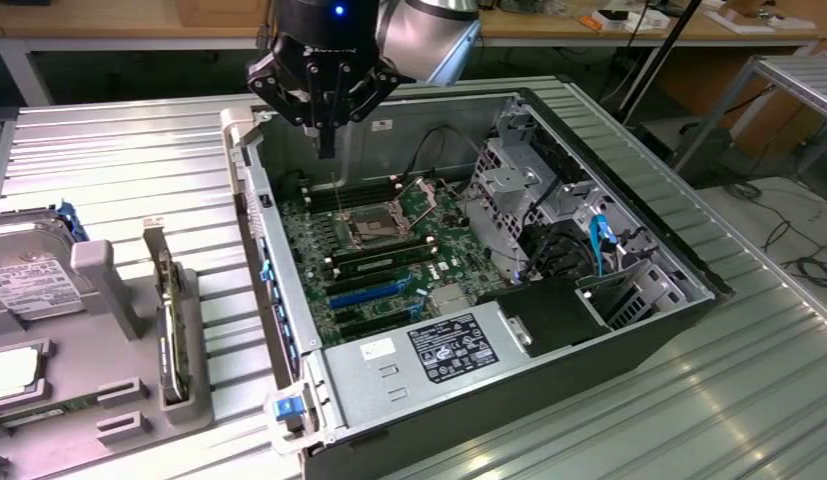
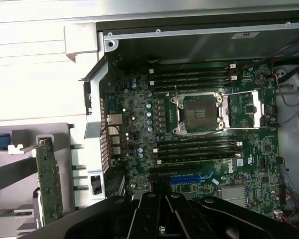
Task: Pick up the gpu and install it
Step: 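Reach for the gpu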
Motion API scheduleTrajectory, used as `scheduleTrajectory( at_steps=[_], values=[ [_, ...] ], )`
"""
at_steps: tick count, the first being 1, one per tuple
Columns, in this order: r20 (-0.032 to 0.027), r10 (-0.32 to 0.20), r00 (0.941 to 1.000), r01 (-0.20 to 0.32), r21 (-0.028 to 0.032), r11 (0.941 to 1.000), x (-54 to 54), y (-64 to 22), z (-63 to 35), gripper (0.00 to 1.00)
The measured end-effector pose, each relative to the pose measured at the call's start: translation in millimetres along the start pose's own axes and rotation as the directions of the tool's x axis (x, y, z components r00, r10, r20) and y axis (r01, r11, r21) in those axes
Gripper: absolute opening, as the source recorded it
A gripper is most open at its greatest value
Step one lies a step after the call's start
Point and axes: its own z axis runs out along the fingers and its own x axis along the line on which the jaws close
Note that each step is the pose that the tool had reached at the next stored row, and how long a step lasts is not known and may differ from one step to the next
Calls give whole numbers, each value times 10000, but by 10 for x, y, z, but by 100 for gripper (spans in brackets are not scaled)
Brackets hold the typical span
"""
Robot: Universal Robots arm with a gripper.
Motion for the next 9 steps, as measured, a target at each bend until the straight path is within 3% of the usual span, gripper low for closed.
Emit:
scheduleTrajectory(
  at_steps=[9],
  values=[
    [1,-1,10000,1,0,10000,110,-8,-3,11]
  ],
)
